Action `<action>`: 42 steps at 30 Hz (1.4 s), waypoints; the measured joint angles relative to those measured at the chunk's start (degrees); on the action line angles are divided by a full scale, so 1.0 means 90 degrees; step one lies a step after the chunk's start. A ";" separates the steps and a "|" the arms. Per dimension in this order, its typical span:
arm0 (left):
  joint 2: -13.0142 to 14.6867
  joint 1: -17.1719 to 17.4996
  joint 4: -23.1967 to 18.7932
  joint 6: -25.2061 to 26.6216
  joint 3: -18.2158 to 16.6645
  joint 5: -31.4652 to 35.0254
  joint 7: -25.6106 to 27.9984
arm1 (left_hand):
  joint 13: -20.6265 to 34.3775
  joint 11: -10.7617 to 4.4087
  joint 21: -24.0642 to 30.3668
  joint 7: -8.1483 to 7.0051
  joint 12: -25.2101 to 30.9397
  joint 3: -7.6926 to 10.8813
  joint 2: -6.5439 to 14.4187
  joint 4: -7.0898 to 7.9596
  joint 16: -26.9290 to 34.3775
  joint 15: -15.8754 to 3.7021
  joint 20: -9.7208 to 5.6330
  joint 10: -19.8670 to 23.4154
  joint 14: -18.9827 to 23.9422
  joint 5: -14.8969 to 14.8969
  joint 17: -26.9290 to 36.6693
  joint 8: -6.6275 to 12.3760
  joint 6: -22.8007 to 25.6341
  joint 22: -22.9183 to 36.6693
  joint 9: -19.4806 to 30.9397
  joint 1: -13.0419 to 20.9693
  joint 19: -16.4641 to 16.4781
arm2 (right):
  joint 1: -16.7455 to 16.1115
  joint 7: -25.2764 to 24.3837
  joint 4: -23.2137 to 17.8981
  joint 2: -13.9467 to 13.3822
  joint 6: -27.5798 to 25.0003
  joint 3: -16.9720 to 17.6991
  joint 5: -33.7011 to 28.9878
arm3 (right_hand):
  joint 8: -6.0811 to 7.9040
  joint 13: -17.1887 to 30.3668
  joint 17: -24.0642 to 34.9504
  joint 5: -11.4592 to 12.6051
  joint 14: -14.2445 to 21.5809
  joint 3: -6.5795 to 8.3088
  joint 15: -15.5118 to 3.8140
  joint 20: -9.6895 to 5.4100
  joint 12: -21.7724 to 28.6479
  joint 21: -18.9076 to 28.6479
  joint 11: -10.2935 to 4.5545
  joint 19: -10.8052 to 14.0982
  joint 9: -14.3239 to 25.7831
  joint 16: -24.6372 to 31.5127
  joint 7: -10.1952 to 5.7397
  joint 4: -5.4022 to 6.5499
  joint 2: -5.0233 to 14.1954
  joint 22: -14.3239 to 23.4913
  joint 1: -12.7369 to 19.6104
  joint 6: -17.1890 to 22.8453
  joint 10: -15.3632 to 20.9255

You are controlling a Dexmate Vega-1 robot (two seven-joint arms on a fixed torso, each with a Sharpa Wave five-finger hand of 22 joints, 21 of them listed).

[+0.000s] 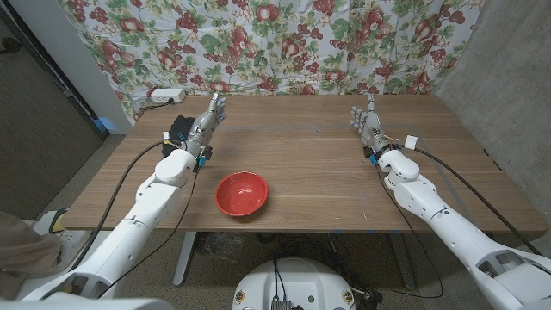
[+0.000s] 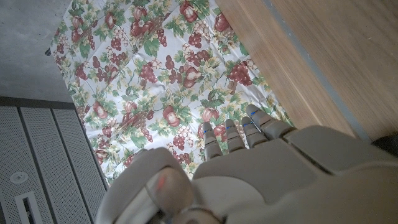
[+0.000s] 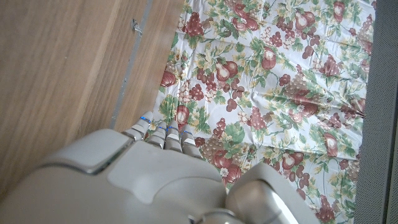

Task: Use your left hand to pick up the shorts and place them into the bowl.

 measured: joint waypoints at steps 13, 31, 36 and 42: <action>0.0233 0.0059 -0.0247 0.0118 0.0075 0.0210 0.0200 | 0.0000 -0.0123 0.0000 -0.0021 0.0000 0.0008 0.0034 -0.0044 -0.0030 -0.0033 0.0081 0.0076 -0.0035 0.0050 0.0001 0.0000 0.0068 0.0000 0.0000 0.0033 0.0016 | 0.0013 -0.0038 -0.0065 0.0000 -0.0050 -0.0020 -0.0039 | 0.0023 0.0000 0.0000 0.0000 0.0001 -0.0026 -0.0001 0.0000 0.0000 -0.0117 -0.0194 0.0049 0.0000 0.0000 -0.0069 -0.0026 0.0002 0.0000 0.0002 0.0069 0.0058; 0.0512 0.0179 -0.0633 0.0318 0.0213 0.0617 0.0623 | -0.0001 -0.0453 0.0000 -0.0043 0.0042 0.0035 0.0059 -0.0070 -0.0029 0.0001 0.0409 0.0179 -0.0068 0.0050 0.0001 0.0065 0.0272 0.0000 0.0000 0.0108 -0.0111 | -0.0072 -0.0079 -0.0241 -0.0101 -0.0069 0.0007 -0.0052 | 0.0023 0.0000 -0.0001 0.0023 -0.0022 -0.0026 0.0069 0.0094 0.0000 -0.0191 -0.0193 0.0092 0.0000 0.0000 -0.0069 -0.0026 0.0025 -0.0001 0.0026 0.0069 0.0058; 0.0598 0.0193 -0.0732 0.0343 0.0262 0.0653 0.0664 | 0.0000 -0.0370 0.0031 -0.0062 0.0042 0.0035 0.0035 -0.0069 -0.0029 0.0001 0.0409 0.0192 -0.0068 0.0050 0.0001 0.0065 0.0348 0.0000 -0.0018 0.0182 -0.0111 | -0.0072 -0.0058 -0.0242 -0.0105 -0.0081 0.0008 -0.0047 | 0.0023 0.0000 -0.0001 0.0023 -0.0022 -0.0026 0.0069 0.0094 0.0000 -0.0234 -0.0193 0.0092 -0.0001 0.0000 -0.0069 -0.0026 0.0025 0.0000 0.0025 0.0068 0.0057; 0.0720 0.0115 -0.0782 0.0417 0.0347 0.0791 0.0755 | -0.0001 -0.0310 0.0031 -0.0057 0.0042 0.0007 0.0033 -0.0096 -0.0029 0.0001 0.0409 0.0155 -0.0068 0.0050 0.0002 0.0065 0.0353 0.0000 -0.0018 0.0184 -0.0111 | -0.0070 -0.0034 -0.0241 -0.0110 -0.0103 0.0009 -0.0043 | 0.0023 0.0000 -0.0001 0.0023 -0.0057 -0.0025 0.0104 0.0093 0.0000 -0.0257 -0.0134 0.0092 -0.0001 0.0000 -0.0068 -0.0026 0.0025 -0.0001 0.0025 0.0068 0.0070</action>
